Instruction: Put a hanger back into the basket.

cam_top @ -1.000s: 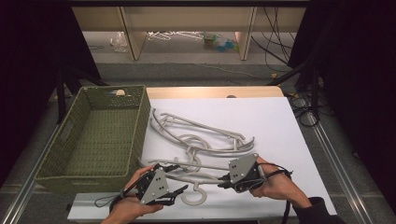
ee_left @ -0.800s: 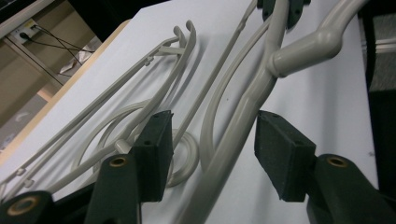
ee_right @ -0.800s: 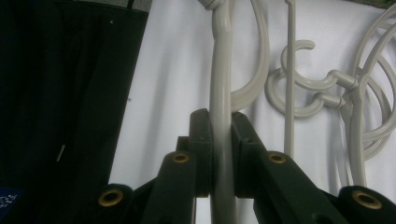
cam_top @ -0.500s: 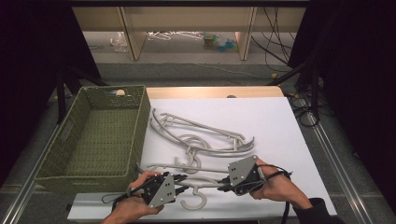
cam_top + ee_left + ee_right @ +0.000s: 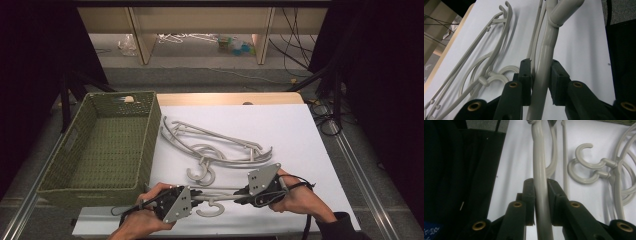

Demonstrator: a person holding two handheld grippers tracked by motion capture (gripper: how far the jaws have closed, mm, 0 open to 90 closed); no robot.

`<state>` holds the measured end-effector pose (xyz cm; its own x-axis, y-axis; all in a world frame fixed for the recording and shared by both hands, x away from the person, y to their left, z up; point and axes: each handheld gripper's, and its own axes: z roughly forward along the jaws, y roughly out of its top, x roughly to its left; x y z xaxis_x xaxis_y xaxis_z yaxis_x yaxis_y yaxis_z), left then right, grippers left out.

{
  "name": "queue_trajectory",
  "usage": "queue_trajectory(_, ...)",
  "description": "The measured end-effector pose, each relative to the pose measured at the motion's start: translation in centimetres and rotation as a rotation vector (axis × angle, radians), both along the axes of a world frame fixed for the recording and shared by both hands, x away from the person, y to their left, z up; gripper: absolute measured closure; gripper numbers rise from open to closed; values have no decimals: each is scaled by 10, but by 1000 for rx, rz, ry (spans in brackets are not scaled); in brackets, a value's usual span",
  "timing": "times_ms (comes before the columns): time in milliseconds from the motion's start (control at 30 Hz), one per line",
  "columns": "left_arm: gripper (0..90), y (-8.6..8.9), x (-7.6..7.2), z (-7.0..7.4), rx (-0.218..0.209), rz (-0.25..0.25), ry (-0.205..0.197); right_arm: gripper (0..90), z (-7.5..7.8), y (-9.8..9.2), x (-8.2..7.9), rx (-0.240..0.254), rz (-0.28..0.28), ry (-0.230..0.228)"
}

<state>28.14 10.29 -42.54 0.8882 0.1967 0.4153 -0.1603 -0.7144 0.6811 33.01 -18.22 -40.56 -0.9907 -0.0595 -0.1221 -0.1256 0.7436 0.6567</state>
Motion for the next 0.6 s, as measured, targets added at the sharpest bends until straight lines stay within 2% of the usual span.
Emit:
queue_trajectory(133,780,-4,1,5,-10,-24,10,717,4,-2,2,22,-44,-28)
queue_trajectory(167,786,-6,3,9,-26,-20,17,673,5,-4,4,21,-112,-49)
queue_trajectory(233,786,-7,4,10,-23,-14,28,648,5,-4,6,25,-124,-59)
queue_trajectory(267,786,-8,6,10,-13,-6,20,576,6,-6,7,53,-168,-50)
queue_trajectory(367,787,-6,11,12,-39,41,93,463,9,-9,9,99,-269,-41)
queue_trajectory(433,787,-3,14,15,-57,86,145,424,11,-14,13,159,-339,4)
queue_trajectory(467,787,-3,14,15,-57,86,145,424,11,-14,13,159,-339,4)
queue_trajectory(500,787,1,16,19,-85,125,182,382,12,-15,13,170,-374,-7)
queue_trajectory(533,787,1,16,19,-85,125,182,372,12,-16,12,175,-385,-10)
queue_trajectory(600,787,7,19,22,-118,174,215,366,14,-16,12,190,-397,-12)
